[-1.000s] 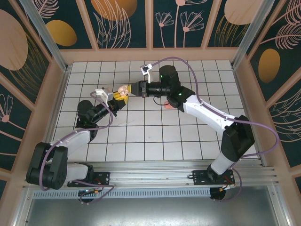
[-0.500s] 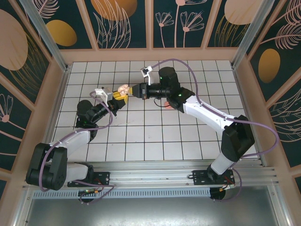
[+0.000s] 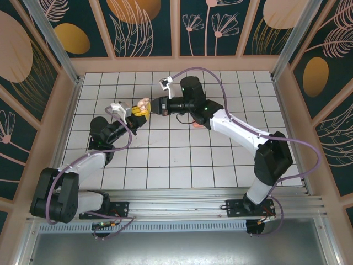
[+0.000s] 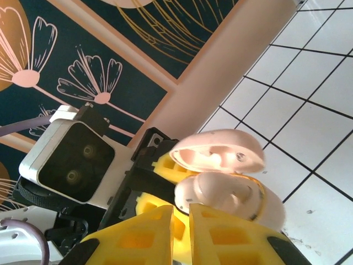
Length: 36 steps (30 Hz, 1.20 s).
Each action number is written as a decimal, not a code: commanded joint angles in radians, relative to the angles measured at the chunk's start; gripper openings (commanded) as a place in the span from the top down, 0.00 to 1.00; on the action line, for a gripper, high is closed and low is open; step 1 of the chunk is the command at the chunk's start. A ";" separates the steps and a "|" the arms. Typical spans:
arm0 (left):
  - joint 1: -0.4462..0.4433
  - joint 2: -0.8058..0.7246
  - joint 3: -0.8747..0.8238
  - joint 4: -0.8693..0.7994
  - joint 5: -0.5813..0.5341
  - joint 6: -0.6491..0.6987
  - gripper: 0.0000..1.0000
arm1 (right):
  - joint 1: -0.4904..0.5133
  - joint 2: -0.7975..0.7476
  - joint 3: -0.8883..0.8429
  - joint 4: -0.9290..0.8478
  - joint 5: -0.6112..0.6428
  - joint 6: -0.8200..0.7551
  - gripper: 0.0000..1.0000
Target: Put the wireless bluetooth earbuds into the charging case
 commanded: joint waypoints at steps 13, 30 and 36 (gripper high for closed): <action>-0.007 -0.003 0.043 -0.003 0.070 0.034 0.89 | -0.001 -0.084 -0.023 -0.028 -0.010 -0.063 0.74; -0.009 0.023 0.086 -0.046 0.142 0.052 0.89 | -0.069 -0.161 -0.085 0.065 -0.022 -0.019 0.67; -0.012 0.020 0.085 -0.058 0.152 0.056 0.88 | -0.069 -0.099 -0.028 0.048 -0.053 -0.028 0.67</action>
